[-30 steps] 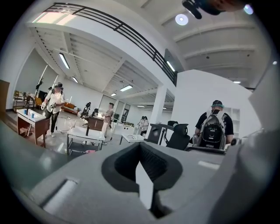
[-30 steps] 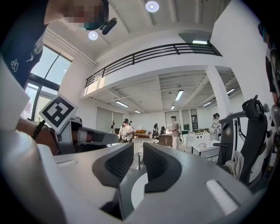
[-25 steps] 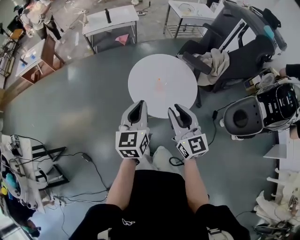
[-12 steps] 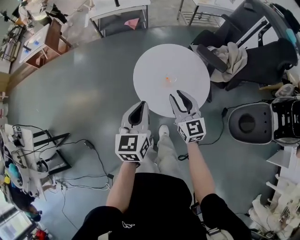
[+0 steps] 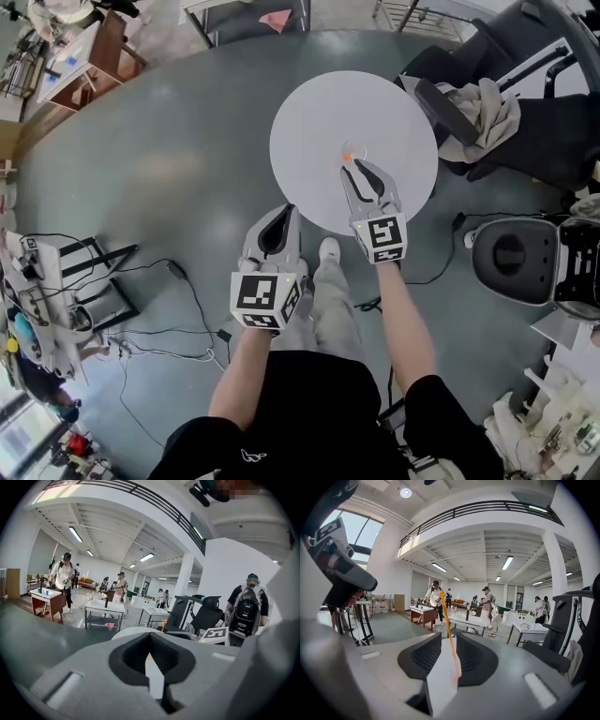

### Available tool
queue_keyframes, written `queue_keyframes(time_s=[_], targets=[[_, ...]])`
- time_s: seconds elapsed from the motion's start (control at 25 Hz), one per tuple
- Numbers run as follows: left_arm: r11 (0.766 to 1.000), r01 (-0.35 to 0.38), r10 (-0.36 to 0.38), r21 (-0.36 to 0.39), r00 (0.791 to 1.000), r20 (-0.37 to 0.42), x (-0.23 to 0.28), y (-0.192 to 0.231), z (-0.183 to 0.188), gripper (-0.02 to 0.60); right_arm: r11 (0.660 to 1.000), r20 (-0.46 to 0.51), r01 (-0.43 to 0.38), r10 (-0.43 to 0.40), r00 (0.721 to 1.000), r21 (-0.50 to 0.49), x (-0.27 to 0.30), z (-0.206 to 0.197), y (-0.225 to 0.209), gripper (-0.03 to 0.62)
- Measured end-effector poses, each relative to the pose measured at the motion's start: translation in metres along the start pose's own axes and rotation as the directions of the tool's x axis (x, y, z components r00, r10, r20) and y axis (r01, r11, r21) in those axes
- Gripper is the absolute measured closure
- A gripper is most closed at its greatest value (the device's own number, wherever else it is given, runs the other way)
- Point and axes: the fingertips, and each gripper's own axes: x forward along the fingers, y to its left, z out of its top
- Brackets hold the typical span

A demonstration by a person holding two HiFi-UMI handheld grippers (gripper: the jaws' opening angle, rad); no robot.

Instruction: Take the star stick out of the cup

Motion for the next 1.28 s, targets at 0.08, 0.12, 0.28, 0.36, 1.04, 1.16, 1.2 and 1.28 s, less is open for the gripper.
queue_keyframes(time_s=[0.08, 0.12, 0.28, 0.36, 1.04, 1.16, 1.2, 1.28], targets=[[1.0, -0.004, 0.004, -0.006, 1.0, 0.0, 0.002, 0.003, -0.001, 0.58, 1.0, -0.008, 0.003, -0.003, 1.0, -0.006, 0.008, -0.004, -0.002, 0.501], [1.0, -0.005, 0.005, -0.009, 1.0, 0.0, 0.003, 0.004, -0.001, 0.58, 1.0, -0.01, 0.005, -0.005, 1.0, -0.01, 0.012, -0.005, -0.002, 0.52], [1.0, -0.012, 0.012, -0.02, 1.0, -0.009, 0.005, 0.009, -0.006, 0.58, 0.999, -0.017, 0.03, -0.03, 0.999, -0.016, 0.019, -0.007, -0.004, 0.579], [1.0, -0.014, 0.013, -0.022, 1.0, -0.013, 0.007, 0.01, -0.008, 0.58, 0.999, -0.019, 0.036, -0.036, 0.999, -0.021, 0.021, -0.007, -0.005, 0.583], [0.999, 0.033, -0.033, -0.007, 0.999, 0.039, -0.005, 0.0, 0.014, 0.58, 0.988, 0.102, 0.152, -0.153, 0.983, 0.019, -0.025, 0.071, -0.018, 0.583], [0.999, 0.043, -0.043, 0.0, 0.998, 0.055, -0.011, -0.003, 0.02, 0.58, 0.986, 0.131, 0.165, -0.164, 0.978, 0.001, -0.037, 0.092, -0.017, 0.583], [0.999, 0.048, -0.048, -0.001, 0.997, 0.06, -0.013, -0.005, 0.023, 0.58, 0.986, 0.141, 0.168, -0.166, 0.976, -0.006, -0.043, 0.099, -0.016, 0.583], [0.998, 0.058, -0.057, -0.002, 0.996, 0.074, -0.017, -0.01, 0.028, 0.58, 0.984, 0.162, 0.176, -0.17, 0.972, -0.022, -0.055, 0.114, -0.014, 0.583]])
